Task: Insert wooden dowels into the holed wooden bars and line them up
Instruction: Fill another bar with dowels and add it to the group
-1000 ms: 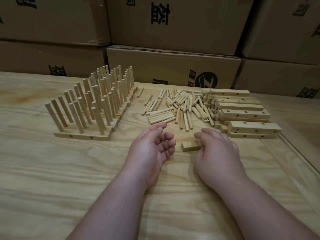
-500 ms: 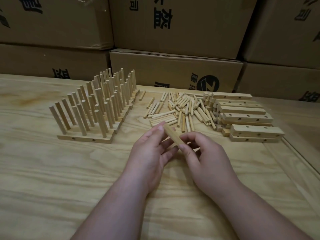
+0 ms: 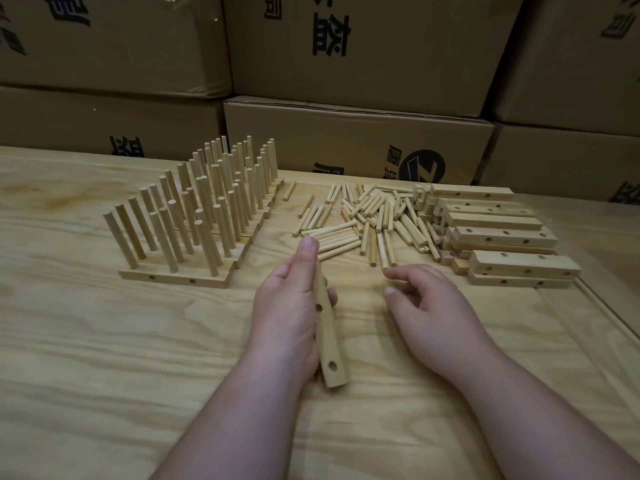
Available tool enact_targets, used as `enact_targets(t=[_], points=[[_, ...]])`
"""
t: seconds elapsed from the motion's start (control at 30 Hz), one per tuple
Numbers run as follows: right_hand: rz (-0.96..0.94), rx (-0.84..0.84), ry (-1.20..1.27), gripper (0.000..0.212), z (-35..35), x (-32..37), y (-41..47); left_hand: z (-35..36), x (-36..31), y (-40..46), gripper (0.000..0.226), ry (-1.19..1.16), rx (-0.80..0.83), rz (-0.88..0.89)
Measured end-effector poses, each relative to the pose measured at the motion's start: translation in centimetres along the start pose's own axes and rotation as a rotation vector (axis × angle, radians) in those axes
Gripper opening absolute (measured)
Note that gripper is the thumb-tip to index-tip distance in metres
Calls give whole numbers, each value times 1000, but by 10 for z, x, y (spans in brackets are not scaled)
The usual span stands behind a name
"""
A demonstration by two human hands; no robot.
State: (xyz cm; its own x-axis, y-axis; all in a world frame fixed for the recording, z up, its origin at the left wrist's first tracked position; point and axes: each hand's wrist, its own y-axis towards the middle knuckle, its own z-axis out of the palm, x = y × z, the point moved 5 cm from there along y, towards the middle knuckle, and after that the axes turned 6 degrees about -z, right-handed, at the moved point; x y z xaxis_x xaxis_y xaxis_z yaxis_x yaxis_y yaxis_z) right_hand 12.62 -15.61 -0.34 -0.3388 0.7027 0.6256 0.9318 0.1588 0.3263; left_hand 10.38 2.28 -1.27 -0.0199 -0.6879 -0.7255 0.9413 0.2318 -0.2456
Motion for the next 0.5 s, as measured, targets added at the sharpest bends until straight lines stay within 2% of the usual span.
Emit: enact_targets(t=[0.17,0.33,0.5], points=[[-74,70,-114,41,5,5,-1,-2,-1,2,26,-62,-34,8],[-91,232,-350,60,19,3,-2,-2,1,2,33,-70,-12,-65],[-77,100,-352,51,14,5,-2,0,0,0,31,-147,7,-120]])
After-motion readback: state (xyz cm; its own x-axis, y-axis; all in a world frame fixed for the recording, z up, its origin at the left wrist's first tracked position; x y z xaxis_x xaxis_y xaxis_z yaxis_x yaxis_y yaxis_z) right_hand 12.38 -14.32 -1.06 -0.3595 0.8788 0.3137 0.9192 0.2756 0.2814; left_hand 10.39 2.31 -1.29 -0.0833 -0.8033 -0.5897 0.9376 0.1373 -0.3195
